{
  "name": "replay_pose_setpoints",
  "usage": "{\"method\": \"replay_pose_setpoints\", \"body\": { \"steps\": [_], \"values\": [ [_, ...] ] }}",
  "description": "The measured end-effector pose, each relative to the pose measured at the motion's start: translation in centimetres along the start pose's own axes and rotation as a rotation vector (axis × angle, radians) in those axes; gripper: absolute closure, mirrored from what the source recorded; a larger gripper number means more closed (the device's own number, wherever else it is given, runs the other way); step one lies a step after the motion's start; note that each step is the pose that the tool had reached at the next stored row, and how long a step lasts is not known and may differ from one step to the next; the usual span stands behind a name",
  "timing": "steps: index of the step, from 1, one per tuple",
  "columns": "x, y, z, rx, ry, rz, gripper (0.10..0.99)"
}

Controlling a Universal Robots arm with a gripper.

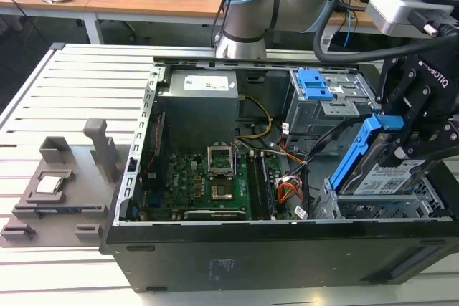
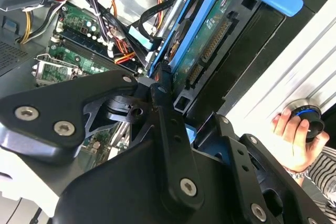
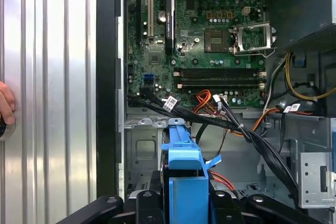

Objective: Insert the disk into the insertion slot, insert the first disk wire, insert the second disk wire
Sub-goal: 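Insert the disk into the insertion slot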

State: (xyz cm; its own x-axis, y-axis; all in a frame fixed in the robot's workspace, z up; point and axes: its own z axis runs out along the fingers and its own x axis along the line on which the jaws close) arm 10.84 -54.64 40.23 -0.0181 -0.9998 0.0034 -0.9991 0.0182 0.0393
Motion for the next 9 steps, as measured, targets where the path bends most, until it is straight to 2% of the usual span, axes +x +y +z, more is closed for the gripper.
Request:
{"method": "replay_pose_setpoints", "body": {
  "steps": [9],
  "values": [
    [0.00, -0.02, 0.52, 0.000, 0.0000, 0.000, 0.722]
  ]
}}
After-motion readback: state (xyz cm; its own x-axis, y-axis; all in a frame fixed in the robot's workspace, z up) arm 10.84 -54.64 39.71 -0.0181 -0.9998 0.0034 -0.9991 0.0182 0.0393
